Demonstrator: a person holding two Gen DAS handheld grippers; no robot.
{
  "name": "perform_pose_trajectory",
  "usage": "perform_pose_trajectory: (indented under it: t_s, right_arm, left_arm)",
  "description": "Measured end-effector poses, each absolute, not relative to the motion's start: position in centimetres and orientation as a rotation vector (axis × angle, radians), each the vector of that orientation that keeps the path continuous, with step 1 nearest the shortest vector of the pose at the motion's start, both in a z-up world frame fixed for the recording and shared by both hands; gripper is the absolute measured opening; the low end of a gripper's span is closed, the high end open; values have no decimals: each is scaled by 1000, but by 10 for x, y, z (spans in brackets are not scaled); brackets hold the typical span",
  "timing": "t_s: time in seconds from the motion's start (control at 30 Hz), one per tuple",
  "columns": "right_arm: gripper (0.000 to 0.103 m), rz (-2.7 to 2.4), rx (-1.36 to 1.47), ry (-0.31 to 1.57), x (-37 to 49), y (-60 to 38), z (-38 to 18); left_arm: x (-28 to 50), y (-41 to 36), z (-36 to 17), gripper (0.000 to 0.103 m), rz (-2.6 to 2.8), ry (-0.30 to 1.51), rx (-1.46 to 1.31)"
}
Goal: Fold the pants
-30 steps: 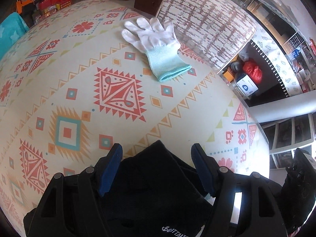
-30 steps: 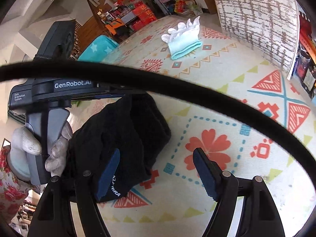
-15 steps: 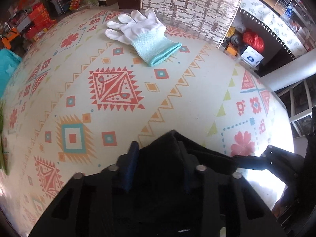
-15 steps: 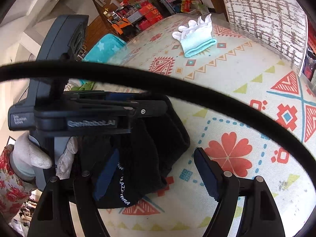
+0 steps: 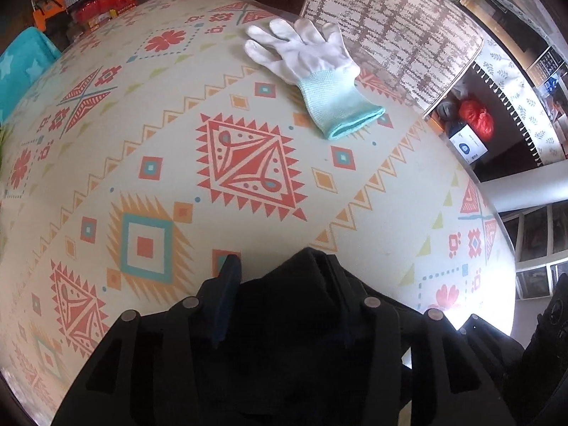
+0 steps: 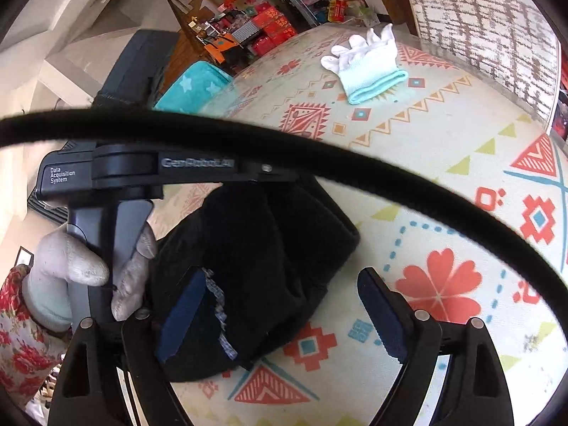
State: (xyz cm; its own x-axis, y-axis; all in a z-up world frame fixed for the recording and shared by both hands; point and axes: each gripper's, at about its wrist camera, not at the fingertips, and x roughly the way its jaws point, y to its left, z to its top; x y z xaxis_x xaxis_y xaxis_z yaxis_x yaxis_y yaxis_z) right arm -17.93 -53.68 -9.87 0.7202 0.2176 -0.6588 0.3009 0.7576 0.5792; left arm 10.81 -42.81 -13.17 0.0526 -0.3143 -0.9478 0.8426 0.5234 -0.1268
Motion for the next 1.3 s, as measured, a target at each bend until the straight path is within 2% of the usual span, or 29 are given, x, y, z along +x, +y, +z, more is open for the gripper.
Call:
perform_pose_trajectory:
  t_s: [0.1,0.17,0.23,0.3,0.4,0.8,1.0,1.2,1.23,1.27,1.3]
  right_arm:
    - [92,-33,707,752,-170,-531,-100]
    - [90,6,719,754,-163,-527,-102]
    - [74,49,752,789,-157,-525,-106]
    - [36,48,792,819,-156,-529,-112]
    - [27,69,955,813,-163,-550,-124]
    - [25,117,823,799,-166,-506,-63]
    - [24,178,713,828,-149,-451,-35]
    - [24,247,584,891,-117,-368,-23]
    - [24,253,566,901,-113,-357,-23]
    - [23,260,548,916,-108,-345,-24]
    - [23,262,526,938,-102,-331,-27]
  left_arm:
    - [98,-437,-133,49,-936,1190,597]
    - [96,-437,-131,25,-953,1189,598]
    - [94,-435,-123,20,-980,1185,579]
    - [92,-431,-116,17,-1000,1174,570]
    - [91,-424,-104,16,-1031,1172,533]
    - [101,-353,-45,15,-1084,1113,282]
    - [120,-271,-25,16,-1054,1099,89]
    - [143,-182,-33,16,-988,1125,-82]
    - [147,-166,-37,14,-978,1131,-116]
    - [152,-151,-40,6,-971,1136,-149]
    - [155,-137,-42,5,-964,1140,-181]
